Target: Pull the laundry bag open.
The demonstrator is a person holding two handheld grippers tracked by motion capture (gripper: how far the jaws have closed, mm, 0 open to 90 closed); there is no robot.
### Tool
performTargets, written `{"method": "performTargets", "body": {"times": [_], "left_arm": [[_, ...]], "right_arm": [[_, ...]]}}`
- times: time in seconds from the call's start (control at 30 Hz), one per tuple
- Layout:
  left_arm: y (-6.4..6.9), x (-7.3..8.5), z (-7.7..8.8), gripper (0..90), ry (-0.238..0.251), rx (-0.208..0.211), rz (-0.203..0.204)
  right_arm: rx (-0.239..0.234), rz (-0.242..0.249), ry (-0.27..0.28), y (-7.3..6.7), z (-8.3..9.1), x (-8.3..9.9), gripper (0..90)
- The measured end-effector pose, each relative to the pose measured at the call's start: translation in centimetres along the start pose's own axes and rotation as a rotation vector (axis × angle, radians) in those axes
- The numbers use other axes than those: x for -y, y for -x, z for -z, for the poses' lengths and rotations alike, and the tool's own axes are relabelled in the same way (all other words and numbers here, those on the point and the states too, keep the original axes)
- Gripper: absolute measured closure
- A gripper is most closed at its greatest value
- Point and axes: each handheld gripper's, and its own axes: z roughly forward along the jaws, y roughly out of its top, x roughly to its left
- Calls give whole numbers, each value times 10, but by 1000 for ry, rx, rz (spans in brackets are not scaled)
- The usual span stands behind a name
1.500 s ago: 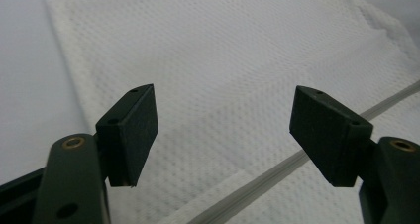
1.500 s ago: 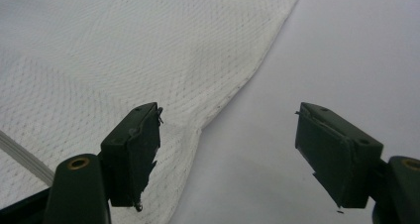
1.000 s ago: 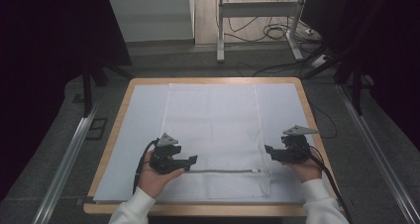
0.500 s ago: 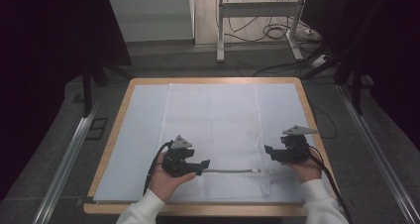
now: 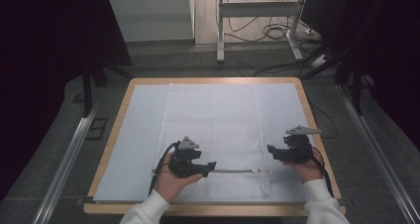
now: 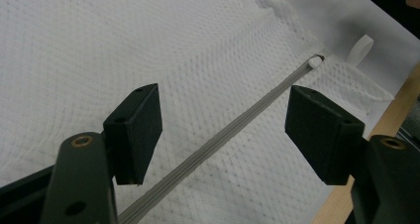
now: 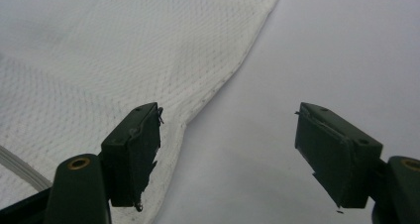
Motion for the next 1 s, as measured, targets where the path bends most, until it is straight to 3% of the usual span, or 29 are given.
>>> {"method": "performTargets", "body": {"times": [0.3,0.67,1.0], "left_arm": [[17,-4,-19,334,-40,37,-43],[31,-8,-38,341,-71,66,-52],[40,-16,-50,347,-71,75,-59]], "right_arm": [[-17,7,2,-6,0,0,253],[-17,8,-7,-5,-2,1,253],[-17,12,-12,-6,-3,2,253]]}}
